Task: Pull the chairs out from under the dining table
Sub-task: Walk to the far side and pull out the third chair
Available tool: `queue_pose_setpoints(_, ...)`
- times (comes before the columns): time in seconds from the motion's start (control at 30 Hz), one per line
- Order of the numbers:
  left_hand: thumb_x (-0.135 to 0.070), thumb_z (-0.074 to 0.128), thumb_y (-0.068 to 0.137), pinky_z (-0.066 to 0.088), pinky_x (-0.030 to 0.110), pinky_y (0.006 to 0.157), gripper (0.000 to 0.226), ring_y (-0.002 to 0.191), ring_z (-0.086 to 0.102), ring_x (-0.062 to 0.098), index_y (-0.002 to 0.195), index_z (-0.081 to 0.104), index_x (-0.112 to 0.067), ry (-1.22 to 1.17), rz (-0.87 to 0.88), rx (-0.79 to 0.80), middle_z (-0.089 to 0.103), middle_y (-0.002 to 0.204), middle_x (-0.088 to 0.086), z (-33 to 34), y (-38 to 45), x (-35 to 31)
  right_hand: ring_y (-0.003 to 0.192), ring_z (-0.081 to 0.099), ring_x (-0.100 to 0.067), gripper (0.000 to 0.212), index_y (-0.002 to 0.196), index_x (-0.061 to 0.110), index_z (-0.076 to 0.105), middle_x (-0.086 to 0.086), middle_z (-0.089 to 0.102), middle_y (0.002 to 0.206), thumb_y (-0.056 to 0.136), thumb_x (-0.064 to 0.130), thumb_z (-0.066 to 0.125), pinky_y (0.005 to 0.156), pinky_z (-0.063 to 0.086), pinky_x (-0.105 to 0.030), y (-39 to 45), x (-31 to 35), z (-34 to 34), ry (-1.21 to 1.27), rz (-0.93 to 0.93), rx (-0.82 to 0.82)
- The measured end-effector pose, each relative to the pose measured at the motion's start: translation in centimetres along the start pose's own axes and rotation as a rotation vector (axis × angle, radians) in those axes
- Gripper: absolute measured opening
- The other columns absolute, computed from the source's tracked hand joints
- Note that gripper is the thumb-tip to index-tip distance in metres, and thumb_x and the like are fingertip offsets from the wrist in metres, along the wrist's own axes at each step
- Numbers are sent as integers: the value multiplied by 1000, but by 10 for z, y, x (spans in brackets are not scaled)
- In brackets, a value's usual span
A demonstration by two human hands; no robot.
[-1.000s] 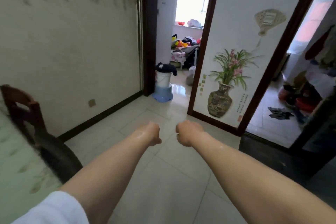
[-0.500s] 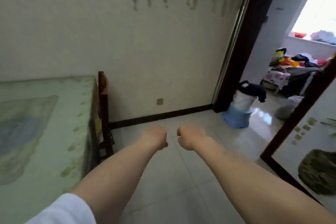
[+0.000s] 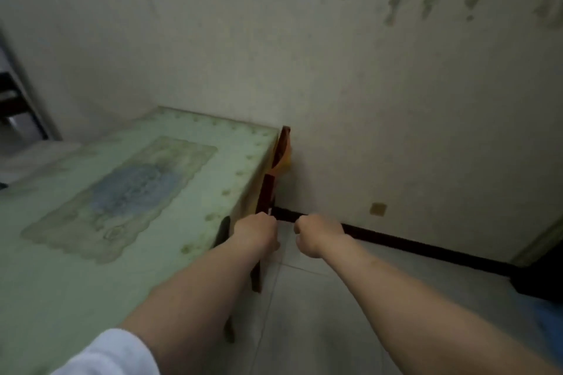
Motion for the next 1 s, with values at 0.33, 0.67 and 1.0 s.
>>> queue_pose_setpoints(0.33, -37, 54, 90, 45, 32, 74, 37, 106, 61, 28, 115, 62, -11, -196, -565, -7, 62, 115, 8, 3, -3, 78, 87, 59, -29, 17, 98, 15, 64, -8, 63, 104, 92, 18, 48, 63, 40, -32, 91, 82, -19, -168, -622, 16)
queue_pose_setpoints(0.67, -40, 61, 89, 45, 33, 71, 39, 106, 61, 27, 116, 62, -12, -273, -1020, 69, 62, 118, 6, 43, -93, 99, 87, 61, -27, 19, 105, 14, 65, -7, 62, 102, 90, 21, 54, 65, 45, -31, 74, 147, 8, -264, -996, 78)
queue_pose_setpoints(1.0, -40, 57, 92, 45, 32, 69, 31, 97, 60, 26, 108, 61, -14, -337, -1112, 91, 62, 110, 5, 78, -122, 119, 75, 55, -28, 6, 84, 15, 58, -6, 59, 90, 88, 13, 53, 61, 42, -31, 59, 190, 30, -394, -1099, 75)
Point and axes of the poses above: each hand's wrist, its own y-axis towards the middle knuckle, its own z-axis out of the palm, x = y × z, the point moved 6 cm from there along y, towards the middle knuckle
